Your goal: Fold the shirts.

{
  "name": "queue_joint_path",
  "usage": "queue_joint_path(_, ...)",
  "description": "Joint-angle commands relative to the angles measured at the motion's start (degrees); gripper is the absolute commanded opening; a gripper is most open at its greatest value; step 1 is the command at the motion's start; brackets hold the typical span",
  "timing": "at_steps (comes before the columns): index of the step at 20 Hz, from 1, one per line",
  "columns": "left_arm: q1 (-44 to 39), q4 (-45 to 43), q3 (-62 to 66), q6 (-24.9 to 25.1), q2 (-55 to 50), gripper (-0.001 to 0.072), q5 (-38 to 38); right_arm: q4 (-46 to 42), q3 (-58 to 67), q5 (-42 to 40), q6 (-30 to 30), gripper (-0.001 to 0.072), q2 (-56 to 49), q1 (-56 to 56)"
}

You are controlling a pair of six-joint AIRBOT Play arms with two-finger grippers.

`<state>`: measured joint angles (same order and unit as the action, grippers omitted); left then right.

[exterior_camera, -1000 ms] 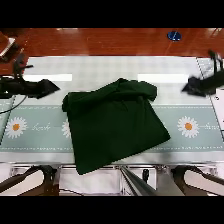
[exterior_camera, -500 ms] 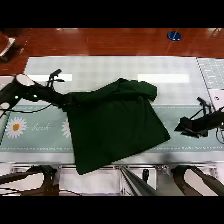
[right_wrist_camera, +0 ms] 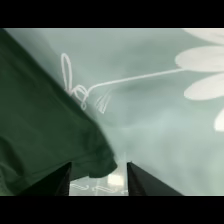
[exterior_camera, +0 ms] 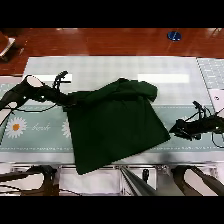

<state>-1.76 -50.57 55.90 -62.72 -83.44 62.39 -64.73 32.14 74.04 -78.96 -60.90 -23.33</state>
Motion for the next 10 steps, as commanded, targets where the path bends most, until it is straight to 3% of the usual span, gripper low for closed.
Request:
queue_joint_path(1,-0.04,-0.02,-0.02,-0.11,-0.07,0.0019,-0.22,1.66,-0.13,0.07,1.05,0.0405,-2.73,0.00)
queue_joint_path(7,-0.04,0.00,-0.02,-0.11,0.00,0.0019,0.17,5.35,-0.11,-0.57,3.91,0.0405,-8.76,0.00)
queue_joint_path(8,-0.04,0.00,-0.02,-0.11,0.00,0.0019,0.17,6.51,-0.13,-0.66,4.98,0.0392,-9.55,0.04)
queue_joint_path(10,-0.04,0.00,-0.02,-0.13,0.00,0.0019,0.17,7.04,-0.11,-1.16,5.84,0.0298,-10.86,2.67)
